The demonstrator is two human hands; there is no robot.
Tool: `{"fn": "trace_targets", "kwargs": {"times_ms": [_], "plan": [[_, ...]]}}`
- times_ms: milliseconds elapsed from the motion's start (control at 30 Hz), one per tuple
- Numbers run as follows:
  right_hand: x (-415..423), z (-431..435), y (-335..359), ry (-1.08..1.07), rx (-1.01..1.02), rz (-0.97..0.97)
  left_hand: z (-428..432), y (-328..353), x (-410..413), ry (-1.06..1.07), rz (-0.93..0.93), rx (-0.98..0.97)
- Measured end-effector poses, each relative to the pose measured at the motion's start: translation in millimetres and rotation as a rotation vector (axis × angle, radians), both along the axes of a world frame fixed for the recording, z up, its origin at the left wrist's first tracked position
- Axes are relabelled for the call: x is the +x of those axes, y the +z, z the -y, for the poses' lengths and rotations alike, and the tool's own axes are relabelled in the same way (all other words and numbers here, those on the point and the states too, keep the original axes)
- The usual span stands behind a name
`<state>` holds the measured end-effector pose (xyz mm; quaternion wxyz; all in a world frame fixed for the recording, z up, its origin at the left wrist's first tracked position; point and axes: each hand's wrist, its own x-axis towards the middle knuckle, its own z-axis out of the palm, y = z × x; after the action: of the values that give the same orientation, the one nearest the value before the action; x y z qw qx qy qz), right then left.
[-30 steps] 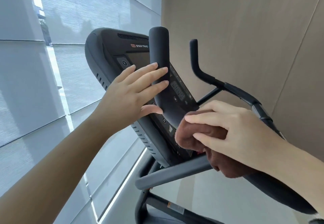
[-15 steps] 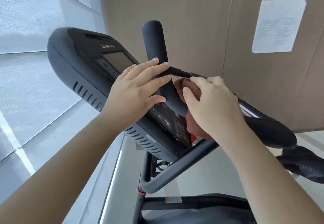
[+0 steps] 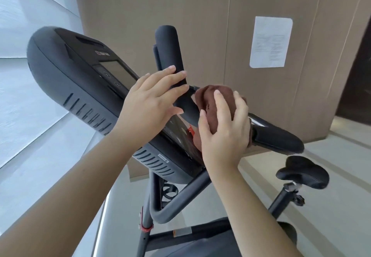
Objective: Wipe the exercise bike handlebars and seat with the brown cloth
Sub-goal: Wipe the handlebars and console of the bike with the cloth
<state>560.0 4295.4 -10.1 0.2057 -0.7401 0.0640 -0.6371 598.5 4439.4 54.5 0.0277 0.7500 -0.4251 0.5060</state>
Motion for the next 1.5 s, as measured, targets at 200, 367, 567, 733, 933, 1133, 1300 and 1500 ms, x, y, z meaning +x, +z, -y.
{"fn": "trace_targets", "kwargs": {"times_ms": [200,367,567,733,933,1133,1300,1500], "plan": [[-3,32,-8,0.013,-0.268,-0.009,1,-1,-1,0.007,-0.014,-0.017],[-6,41,-18,0.011,-0.164,0.066,0,-1,2,-0.035,-0.019,-0.029],[7,2,-5,0.051,0.073,0.172,0,-2,8,-0.091,-0.048,-0.061],[-9,38,-14,0.077,-0.127,0.086,0,-4,14,-0.126,-0.06,-0.077],[-4,22,15,0.231,-0.023,0.017,-1,-6,17,-0.151,-0.059,-0.091],[-8,30,20,0.241,-0.121,-0.168,-1,-8,14,-0.114,-0.054,-0.077],[-22,63,9,0.1,-0.131,-0.238,1,-7,12,-0.131,-0.061,-0.086],[-14,42,20,0.274,-0.108,-0.22,2,-9,14,-0.156,-0.083,-0.105]]}}
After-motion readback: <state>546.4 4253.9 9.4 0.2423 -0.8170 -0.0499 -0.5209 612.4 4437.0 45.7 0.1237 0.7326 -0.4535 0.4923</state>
